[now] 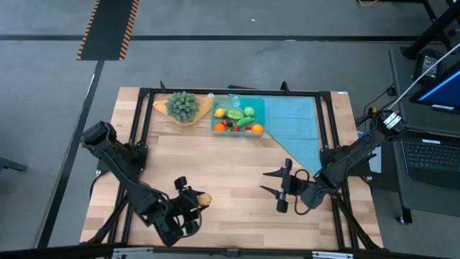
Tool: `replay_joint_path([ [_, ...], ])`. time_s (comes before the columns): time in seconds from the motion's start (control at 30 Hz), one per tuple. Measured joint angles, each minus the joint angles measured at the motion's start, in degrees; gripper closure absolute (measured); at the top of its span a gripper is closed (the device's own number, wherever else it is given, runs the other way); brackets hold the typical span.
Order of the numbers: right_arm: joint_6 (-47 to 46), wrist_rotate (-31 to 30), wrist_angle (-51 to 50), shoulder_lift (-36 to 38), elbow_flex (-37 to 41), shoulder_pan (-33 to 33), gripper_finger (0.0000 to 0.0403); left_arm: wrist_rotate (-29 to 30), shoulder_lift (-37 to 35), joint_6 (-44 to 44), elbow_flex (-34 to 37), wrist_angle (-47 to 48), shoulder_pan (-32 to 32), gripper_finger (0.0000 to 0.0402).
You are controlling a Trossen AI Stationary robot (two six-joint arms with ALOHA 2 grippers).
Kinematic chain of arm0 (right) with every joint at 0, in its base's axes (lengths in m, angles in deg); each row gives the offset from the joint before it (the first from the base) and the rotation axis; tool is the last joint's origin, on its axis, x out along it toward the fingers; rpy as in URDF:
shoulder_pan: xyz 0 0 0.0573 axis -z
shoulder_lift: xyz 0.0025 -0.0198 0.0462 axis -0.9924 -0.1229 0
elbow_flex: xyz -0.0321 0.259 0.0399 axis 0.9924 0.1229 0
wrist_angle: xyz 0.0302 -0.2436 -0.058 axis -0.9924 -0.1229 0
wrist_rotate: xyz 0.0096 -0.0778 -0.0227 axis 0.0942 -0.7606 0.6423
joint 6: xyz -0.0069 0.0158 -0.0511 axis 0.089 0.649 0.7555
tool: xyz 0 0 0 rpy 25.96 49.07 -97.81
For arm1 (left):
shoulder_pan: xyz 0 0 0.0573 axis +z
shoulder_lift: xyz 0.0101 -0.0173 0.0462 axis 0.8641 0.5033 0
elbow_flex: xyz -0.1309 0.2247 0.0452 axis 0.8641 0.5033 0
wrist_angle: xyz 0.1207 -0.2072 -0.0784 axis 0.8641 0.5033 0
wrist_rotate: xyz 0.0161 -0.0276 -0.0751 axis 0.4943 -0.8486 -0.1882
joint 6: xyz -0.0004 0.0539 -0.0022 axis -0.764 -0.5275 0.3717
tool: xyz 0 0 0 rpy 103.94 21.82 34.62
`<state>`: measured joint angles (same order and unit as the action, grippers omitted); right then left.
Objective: Pick and placing Produce into tupperware
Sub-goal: Put the potato into the blue bin
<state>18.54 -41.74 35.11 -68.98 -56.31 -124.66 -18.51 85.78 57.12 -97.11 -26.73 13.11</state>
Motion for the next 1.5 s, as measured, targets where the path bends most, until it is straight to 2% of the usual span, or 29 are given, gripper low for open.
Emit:
replay_joint_path([
  [0.23,1.4,0.0,0.1,2.6,0.0,-1.6,0.0185,1.2,-4.3,-4.6,7.2,-8.8,-1.0,0.0216],
  [0.47,1.7,0.3,0.1,2.3,0.0,-3.7,0.0185,-1.0,-10.5,-16.5,18.3,-28.9,-1.4,0.0216],
  [0.63,3.9,2.8,0.5,2.3,0.0,-5.8,0.0185,-2.2,-14.4,-23.2,26.9,-42.4,-1.3,0.0216],
  [0.8,4.1,0.6,0.5,2.3,0.0,-6.3,0.0185,-2.3,-18.1,-28.3,34.9,-52.9,-1.2,0.0216],
  [0.97,6.2,0.0,5.5,3.5,2.8,-6.2,0.0185,-5.7,-22.5,-35.7,41.0,-62.8,-0.5,0.0216],
  [1.17,9.5,0.0,17.3,6.1,9.9,-6.2,0.0185,-8.1,-27.4,-37.5,46.8,-66.3,2.3,0.0216],
  [1.33,10.2,-0.8,21.8,8.0,14.4,-5.3,0.0185,-8.5,-29.5,-37.1,49.8,-66.3,5.5,0.0216],
  [1.5,10.2,-9.4,23.8,8.1,16.5,-2.9,0.0185,-7.6,-29.5,-37.4,50.3,-66.3,10.5,0.0216],
])
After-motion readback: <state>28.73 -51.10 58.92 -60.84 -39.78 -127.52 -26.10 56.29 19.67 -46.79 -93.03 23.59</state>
